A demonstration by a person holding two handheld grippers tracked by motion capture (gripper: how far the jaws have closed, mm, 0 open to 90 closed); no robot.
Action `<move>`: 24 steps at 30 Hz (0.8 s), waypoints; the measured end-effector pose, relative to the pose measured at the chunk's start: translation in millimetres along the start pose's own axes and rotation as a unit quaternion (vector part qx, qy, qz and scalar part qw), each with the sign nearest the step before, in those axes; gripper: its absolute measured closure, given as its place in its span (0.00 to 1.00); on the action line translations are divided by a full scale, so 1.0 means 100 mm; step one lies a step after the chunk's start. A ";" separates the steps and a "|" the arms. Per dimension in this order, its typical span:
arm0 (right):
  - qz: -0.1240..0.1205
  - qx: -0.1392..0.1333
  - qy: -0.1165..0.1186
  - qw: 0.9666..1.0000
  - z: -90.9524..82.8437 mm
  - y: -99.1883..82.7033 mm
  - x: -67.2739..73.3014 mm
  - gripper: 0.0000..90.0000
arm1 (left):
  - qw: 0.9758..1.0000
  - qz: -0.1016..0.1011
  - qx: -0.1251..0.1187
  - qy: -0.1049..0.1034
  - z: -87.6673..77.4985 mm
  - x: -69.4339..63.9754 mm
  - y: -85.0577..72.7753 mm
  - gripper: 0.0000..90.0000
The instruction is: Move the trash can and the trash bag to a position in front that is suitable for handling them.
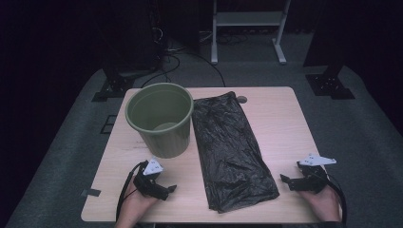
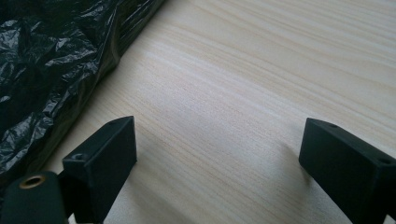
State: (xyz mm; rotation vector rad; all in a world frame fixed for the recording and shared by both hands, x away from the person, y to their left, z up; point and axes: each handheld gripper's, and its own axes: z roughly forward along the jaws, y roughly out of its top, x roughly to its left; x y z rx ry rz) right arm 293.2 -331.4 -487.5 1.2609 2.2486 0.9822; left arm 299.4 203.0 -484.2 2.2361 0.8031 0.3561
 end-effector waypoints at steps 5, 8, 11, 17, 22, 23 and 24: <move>0.000 0.000 0.000 1.000 0.00 0.00 0.00 0.11 | 1.000 -0.001 0.000 0.000 0.00 0.00 0.00 0.00; 0.001 0.000 -0.001 1.000 0.00 0.00 0.00 0.12 | 1.000 -0.001 0.000 -0.001 0.00 0.01 0.00 0.00; 0.003 -0.001 -0.003 1.000 0.00 0.00 0.00 0.13 | 1.000 0.005 0.001 -0.007 0.00 0.03 0.00 0.00; 0.003 -0.002 -0.003 1.000 0.01 0.01 -0.01 0.15 | 1.000 0.014 0.001 -0.015 0.01 0.05 0.01 0.00; -0.005 -0.011 0.004 1.000 0.00 0.03 0.00 0.31 | 1.000 0.015 0.000 -0.016 0.01 0.05 0.01 0.00; -0.004 -0.009 0.004 1.000 0.00 0.04 0.00 0.31 | 1.000 0.016 0.001 -0.016 0.01 0.05 0.01 0.00; -0.001 -0.007 -0.001 1.000 0.00 0.04 0.00 0.31 | 1.000 0.015 0.000 -0.016 0.01 0.05 0.01 0.00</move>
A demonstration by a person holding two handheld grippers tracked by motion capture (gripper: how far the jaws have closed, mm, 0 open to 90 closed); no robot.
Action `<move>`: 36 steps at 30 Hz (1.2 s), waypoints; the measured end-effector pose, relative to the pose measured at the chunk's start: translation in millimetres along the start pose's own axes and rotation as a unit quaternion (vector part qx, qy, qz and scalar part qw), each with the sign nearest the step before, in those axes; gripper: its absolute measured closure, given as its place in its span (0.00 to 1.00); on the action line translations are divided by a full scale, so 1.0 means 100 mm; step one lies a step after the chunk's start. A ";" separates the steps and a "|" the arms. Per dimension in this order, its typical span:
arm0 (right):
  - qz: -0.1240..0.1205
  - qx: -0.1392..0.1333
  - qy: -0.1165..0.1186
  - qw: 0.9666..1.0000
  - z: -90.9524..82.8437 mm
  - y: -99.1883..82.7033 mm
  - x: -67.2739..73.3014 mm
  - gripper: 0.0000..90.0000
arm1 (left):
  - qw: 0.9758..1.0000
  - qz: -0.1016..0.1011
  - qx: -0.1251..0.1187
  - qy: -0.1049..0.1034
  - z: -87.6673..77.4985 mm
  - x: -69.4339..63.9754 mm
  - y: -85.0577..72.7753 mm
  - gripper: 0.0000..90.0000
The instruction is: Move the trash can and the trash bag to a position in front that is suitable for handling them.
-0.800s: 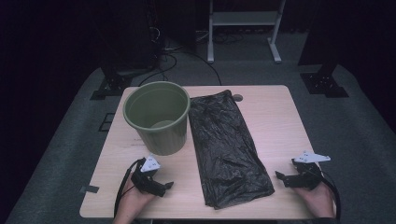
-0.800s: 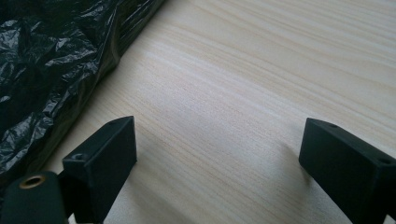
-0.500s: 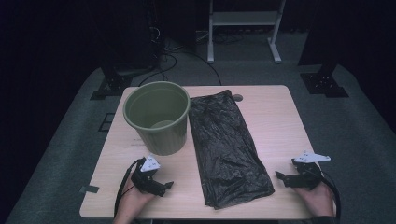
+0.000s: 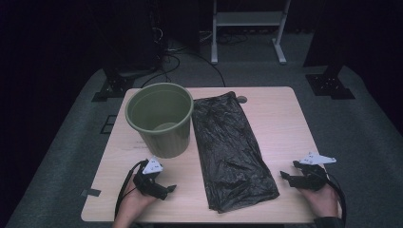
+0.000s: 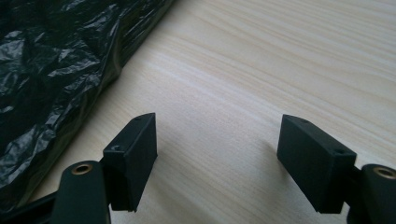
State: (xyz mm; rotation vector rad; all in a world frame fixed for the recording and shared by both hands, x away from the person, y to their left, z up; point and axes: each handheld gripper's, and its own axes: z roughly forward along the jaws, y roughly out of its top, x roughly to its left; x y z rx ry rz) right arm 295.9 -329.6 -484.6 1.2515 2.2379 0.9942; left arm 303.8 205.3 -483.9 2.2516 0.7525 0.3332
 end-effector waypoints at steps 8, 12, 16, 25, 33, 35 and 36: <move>0.006 -0.017 0.014 1.000 -0.05 0.05 0.04 0.31 | 1.000 0.000 0.000 0.000 0.00 0.00 0.00 0.00; 0.006 -0.031 0.035 0.999 -0.05 0.10 0.12 0.34 | 1.000 0.000 0.000 0.000 0.00 0.00 0.00 0.00; 0.001 -0.026 0.048 0.999 -0.01 0.14 0.18 0.34 | 1.000 0.000 0.000 0.000 0.00 0.00 0.00 0.00; 0.001 -0.037 0.079 0.996 0.08 0.25 0.28 0.40 | 1.000 0.000 0.000 0.000 0.00 0.00 0.00 0.00; -0.004 -0.023 0.088 0.996 0.17 0.27 0.32 0.54 | 1.000 0.000 0.000 0.000 0.00 0.00 0.00 0.00; -0.006 -0.018 0.087 0.996 0.19 0.28 0.33 0.56 | 1.000 0.000 0.000 0.000 0.00 0.00 0.00 0.00; -0.006 -0.017 0.090 0.996 0.19 0.28 0.33 0.58 | 1.000 0.000 0.000 0.000 0.00 0.00 0.00 0.00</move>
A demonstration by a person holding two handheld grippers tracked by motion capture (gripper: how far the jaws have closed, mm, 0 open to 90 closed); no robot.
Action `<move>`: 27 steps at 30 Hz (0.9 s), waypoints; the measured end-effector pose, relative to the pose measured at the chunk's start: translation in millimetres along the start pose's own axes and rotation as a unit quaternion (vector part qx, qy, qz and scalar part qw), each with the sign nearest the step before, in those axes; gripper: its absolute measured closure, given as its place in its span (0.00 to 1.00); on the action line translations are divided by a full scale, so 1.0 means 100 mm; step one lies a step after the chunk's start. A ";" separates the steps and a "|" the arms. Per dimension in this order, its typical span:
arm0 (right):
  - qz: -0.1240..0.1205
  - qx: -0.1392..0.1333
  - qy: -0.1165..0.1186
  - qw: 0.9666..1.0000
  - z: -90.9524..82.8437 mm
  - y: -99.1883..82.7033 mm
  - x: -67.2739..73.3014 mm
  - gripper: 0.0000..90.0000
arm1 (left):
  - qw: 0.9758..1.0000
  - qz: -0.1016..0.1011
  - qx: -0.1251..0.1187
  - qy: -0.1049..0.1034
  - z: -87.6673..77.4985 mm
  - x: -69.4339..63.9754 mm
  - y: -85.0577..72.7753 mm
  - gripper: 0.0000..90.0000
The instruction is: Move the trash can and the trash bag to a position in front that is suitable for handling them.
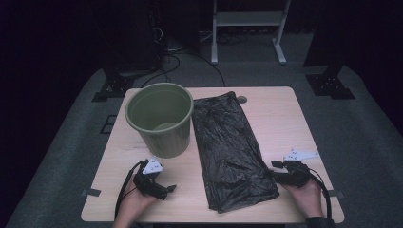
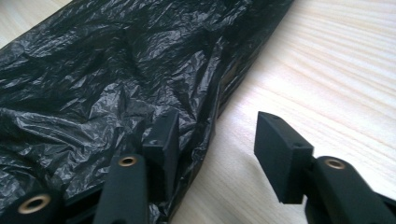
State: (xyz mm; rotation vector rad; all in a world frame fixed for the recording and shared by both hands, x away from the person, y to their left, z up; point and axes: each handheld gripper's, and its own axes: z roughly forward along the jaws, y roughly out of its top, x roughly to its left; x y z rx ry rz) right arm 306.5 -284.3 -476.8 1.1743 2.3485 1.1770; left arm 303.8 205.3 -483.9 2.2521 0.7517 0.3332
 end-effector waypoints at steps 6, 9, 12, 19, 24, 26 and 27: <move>-0.007 0.009 0.005 1.000 0.02 0.01 0.05 0.69 | 1.000 0.000 0.000 0.000 0.00 0.00 0.00 0.00; -0.009 0.014 0.004 1.000 0.04 0.01 0.05 0.78 | 1.000 0.000 0.000 0.000 0.00 0.00 0.00 0.00; -0.018 0.016 0.006 1.000 0.04 0.01 0.05 0.95 | 1.000 -0.001 0.000 0.001 0.00 0.00 0.00 0.00; -0.018 0.016 0.002 1.000 0.02 0.01 0.04 1.00 | 1.000 -0.001 -0.001 0.001 0.00 0.00 0.00 0.00; -0.016 0.016 -0.009 1.000 -0.02 0.00 -0.01 1.00 | 1.000 -0.001 -0.001 0.001 0.00 0.00 0.00 0.00; -0.013 0.019 -0.016 1.000 -0.04 -0.02 -0.05 1.00 | 1.000 -0.001 -0.001 0.001 0.00 0.00 0.00 0.00; -0.011 0.019 -0.019 1.000 -0.06 -0.03 -0.08 1.00 | 1.000 -0.001 0.000 0.001 0.00 0.00 0.00 0.00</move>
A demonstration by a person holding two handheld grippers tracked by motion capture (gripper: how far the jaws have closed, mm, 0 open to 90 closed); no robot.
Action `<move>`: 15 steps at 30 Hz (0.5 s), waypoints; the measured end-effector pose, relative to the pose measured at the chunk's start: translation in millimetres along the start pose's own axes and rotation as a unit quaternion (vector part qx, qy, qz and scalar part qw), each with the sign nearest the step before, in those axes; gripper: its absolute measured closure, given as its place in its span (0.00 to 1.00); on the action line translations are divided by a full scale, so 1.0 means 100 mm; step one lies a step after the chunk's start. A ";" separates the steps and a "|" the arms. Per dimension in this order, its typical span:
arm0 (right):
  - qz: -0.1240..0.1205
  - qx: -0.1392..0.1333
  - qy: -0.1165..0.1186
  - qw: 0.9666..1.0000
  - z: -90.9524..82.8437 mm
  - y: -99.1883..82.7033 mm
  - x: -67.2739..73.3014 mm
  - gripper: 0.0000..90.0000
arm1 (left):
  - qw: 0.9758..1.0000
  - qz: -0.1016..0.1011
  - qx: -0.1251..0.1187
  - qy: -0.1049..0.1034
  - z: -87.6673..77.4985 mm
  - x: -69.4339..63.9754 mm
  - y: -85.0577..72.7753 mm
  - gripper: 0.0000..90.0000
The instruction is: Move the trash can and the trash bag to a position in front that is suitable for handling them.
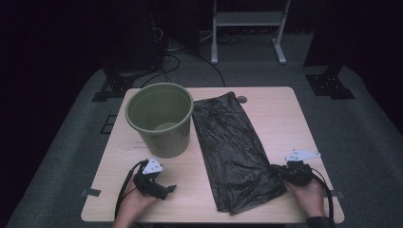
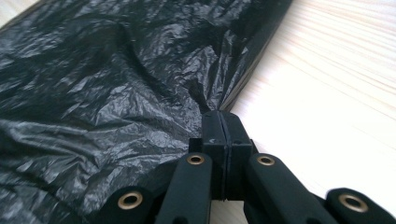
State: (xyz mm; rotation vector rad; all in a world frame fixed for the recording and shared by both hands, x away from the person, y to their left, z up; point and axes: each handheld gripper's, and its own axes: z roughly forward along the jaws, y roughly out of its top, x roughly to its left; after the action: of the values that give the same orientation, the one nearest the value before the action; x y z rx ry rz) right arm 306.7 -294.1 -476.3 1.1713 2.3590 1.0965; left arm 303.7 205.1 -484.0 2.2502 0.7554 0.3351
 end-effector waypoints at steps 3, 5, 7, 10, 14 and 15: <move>0.007 -0.002 -0.009 1.000 -0.06 -0.03 -0.07 1.00 | 1.000 0.000 0.000 0.000 0.00 0.00 0.00 0.00; 0.009 -0.002 -0.017 1.000 -0.10 -0.04 -0.10 1.00 | 1.000 0.000 0.000 0.000 0.00 0.00 0.00 0.00; 0.011 -0.001 -0.021 1.000 -0.13 -0.06 -0.14 1.00 | 1.000 0.000 0.000 0.000 0.00 0.00 0.00 0.00; 0.018 -0.001 -0.030 0.999 -0.19 -0.11 -0.20 1.00 | 1.000 0.000 0.000 0.000 0.00 0.00 0.00 0.00; 0.024 0.001 -0.046 0.999 -0.28 -0.17 -0.28 1.00 | 1.000 0.000 0.000 0.000 0.00 0.00 0.00 0.00; 0.028 0.001 -0.050 0.998 -0.31 -0.19 -0.30 1.00 | 1.000 0.000 0.000 0.000 0.00 0.00 0.00 0.00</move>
State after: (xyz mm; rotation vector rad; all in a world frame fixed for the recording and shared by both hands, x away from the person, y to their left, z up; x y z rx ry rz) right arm 298.2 -340.4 -472.0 1.2695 2.2663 1.0279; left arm 303.7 205.1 -484.0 2.2502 0.7548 0.3352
